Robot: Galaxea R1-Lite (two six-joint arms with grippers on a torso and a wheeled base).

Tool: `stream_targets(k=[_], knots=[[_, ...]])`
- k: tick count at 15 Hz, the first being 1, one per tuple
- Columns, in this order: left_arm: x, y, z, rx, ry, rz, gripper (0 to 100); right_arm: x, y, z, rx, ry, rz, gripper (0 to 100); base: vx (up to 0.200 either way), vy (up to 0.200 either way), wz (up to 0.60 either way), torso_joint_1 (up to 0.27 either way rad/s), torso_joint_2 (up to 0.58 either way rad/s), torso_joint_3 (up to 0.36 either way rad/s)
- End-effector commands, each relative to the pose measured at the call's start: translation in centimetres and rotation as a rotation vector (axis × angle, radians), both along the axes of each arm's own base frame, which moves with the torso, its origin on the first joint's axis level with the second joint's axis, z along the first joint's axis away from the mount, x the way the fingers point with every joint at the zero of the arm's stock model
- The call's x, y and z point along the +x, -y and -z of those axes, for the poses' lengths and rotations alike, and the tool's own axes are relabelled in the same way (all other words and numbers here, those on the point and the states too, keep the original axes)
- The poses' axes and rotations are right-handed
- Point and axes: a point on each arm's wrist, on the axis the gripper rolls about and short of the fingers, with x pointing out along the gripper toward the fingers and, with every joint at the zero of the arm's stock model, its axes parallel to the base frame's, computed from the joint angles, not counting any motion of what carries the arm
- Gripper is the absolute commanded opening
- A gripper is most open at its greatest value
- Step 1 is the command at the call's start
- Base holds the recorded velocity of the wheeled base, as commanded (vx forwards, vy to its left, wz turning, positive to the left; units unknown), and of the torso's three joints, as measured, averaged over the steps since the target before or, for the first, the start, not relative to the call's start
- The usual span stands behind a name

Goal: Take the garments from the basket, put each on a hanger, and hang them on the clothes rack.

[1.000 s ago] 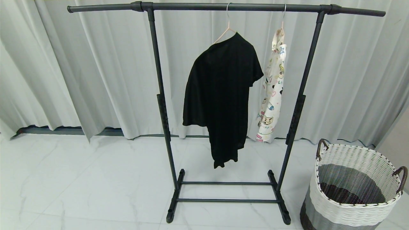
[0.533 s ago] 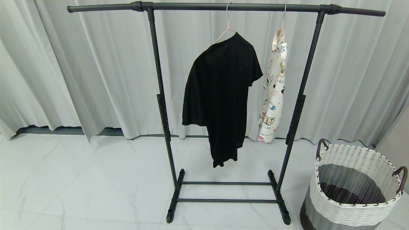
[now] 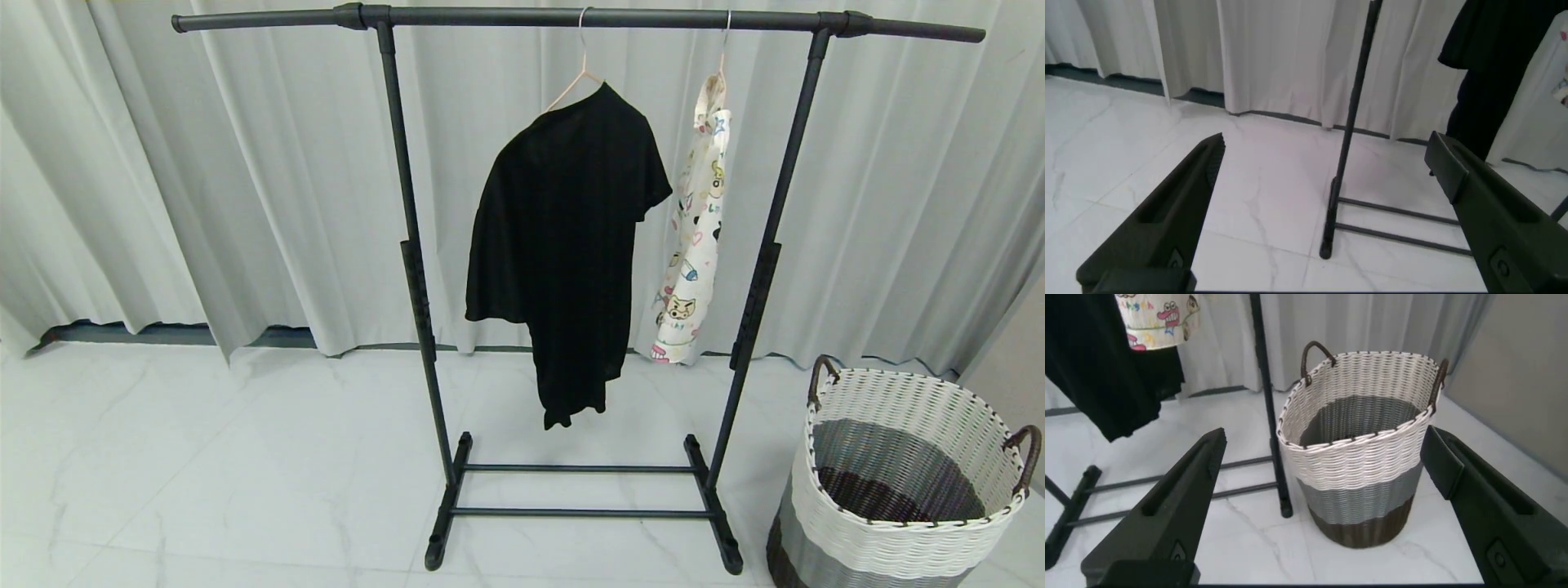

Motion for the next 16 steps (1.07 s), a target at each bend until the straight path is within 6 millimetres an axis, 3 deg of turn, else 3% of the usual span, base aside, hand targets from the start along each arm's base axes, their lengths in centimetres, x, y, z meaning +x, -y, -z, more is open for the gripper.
stream_targets(k=[1,16], knots=[[0.02,0.0,0.0,0.004,-0.003,0.0,100,0.02,-0.01,0.05,0.001,-0.007,-0.013,100,0.0,0.0,0.0,0.0,0.0,0.0],[0.01,0.0,0.0,-0.016,0.001,0.001,100,0.0,0.0,0.07,-0.04,-0.013,-0.009,100,0.0,0.0,0.0,0.0,0.0,0.0]])
